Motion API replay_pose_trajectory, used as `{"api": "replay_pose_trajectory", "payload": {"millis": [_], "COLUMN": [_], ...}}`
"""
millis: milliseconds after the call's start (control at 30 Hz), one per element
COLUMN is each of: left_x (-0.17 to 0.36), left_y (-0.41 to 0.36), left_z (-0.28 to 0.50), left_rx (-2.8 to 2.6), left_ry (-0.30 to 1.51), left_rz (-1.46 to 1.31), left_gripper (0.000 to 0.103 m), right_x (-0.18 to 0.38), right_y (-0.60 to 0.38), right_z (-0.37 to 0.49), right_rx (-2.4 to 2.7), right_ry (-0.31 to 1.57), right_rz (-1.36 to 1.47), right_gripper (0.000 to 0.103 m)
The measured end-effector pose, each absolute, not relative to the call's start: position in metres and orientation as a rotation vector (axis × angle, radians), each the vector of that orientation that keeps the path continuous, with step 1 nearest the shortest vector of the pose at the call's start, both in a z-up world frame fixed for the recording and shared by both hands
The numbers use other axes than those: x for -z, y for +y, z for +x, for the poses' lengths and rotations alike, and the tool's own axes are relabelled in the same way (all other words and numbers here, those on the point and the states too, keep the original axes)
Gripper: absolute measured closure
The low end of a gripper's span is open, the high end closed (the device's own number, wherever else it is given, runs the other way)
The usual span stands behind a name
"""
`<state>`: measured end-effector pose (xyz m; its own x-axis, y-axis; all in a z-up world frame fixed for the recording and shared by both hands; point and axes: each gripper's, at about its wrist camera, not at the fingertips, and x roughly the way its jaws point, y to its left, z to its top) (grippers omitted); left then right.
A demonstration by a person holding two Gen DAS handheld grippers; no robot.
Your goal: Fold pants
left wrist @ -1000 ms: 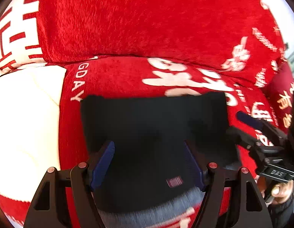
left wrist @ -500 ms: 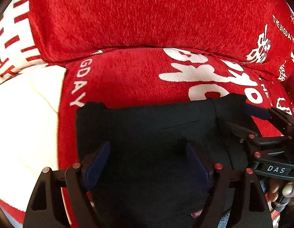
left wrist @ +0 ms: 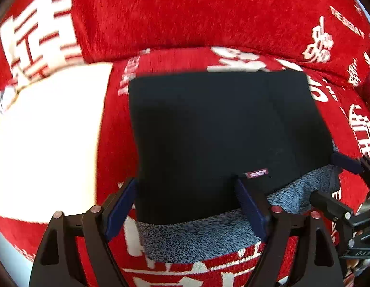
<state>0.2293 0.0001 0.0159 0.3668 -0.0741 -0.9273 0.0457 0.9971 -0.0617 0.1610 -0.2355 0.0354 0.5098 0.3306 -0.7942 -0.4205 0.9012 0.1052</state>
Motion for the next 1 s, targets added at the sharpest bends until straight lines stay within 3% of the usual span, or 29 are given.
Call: {"api": "replay_pose_trajectory", "payload": {"millis": [33,333,600,733,1000], "left_x": [-0.014,-0.037,-0.018,-0.035,-0.044], "left_y": [0.004,0.008,-0.003,-0.009,-0.008], "left_z": [0.230,0.209,0.198,0.184,0.163], "left_rx": [0.038,0.038,0.046,0.037,0.000], "left_ry": [1.179,1.118,1.180,1.140,1.137], "left_rz": [-0.035,-0.044,-0.020,0.002,0.001], "left_gripper": [0.000,0.000,0.000,0.000,0.000], "right_x": [-0.033,-0.052,-0.042,-0.060,-0.060], "right_y": [-0.235,-0.218,-0.230,-0.230,-0.222], "right_z": [0.160,0.137,0.132,0.115,0.109], "right_rx": [-0.445,-0.421,-0.366,-0.255,-0.135], "right_ry": [0.912,0.855,0.919,0.872,0.927], "right_rz": [-0.118,-0.193,-0.125,-0.159,-0.154], "right_gripper": [0.017,0.012,0.012,0.000,0.000]}}
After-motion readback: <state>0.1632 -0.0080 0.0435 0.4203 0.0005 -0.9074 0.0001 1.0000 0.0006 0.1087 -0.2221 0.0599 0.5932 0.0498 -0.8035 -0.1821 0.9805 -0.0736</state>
